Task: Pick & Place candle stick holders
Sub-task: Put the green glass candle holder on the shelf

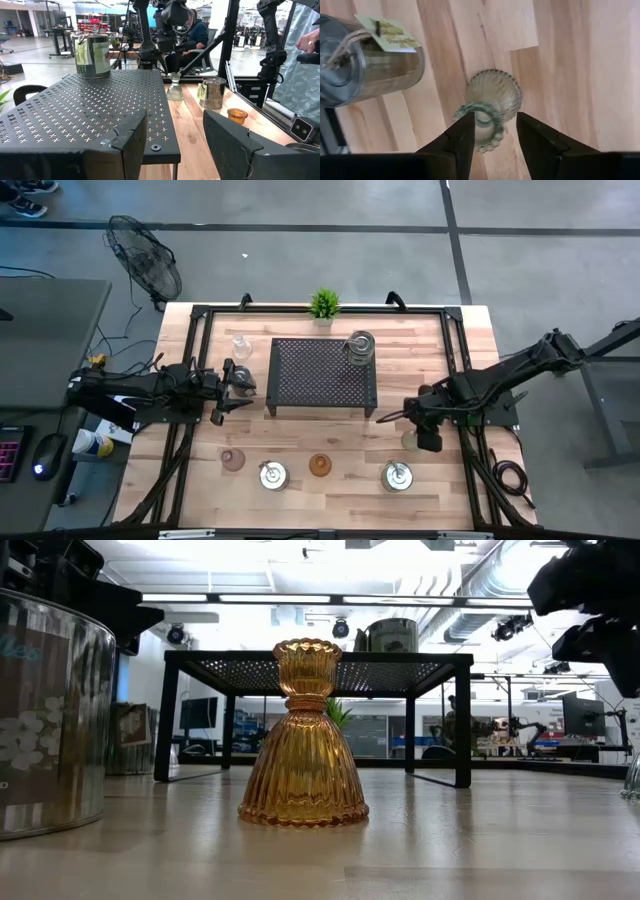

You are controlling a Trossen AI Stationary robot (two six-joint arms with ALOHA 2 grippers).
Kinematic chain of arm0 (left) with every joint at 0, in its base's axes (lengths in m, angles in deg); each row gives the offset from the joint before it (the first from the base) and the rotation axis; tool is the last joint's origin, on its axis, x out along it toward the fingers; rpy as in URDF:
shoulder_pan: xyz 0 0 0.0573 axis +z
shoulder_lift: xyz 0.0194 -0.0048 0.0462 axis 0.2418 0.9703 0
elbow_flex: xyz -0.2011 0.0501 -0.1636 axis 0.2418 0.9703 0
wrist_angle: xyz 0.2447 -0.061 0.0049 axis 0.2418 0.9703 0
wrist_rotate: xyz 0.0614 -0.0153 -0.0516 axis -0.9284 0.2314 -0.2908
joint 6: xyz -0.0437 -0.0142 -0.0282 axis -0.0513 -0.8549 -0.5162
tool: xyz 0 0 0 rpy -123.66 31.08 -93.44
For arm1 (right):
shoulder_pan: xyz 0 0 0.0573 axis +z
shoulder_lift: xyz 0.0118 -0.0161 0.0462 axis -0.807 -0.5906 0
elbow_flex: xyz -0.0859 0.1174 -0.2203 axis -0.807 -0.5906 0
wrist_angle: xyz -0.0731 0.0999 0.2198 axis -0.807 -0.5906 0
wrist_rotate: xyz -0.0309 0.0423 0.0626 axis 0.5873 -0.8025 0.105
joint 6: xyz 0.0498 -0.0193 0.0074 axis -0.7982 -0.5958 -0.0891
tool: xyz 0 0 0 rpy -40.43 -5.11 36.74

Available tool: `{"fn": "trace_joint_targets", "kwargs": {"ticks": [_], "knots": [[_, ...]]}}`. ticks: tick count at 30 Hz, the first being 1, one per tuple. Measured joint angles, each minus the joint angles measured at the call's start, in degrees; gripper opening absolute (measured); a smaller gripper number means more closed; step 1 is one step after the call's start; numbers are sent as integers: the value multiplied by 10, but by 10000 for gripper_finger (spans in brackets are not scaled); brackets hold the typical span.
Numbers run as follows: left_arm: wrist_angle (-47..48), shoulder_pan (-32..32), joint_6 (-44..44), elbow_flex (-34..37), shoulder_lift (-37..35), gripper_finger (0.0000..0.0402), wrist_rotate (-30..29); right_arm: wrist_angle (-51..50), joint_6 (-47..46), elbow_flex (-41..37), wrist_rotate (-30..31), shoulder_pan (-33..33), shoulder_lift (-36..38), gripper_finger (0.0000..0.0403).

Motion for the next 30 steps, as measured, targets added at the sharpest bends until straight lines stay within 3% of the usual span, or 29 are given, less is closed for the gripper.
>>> {"fn": "trace_joint_targets", "kwargs": {"ticks": [30], "knots": [[0,0,0,0,0,188,0,-25,12,0,37,30,0,138]]}}
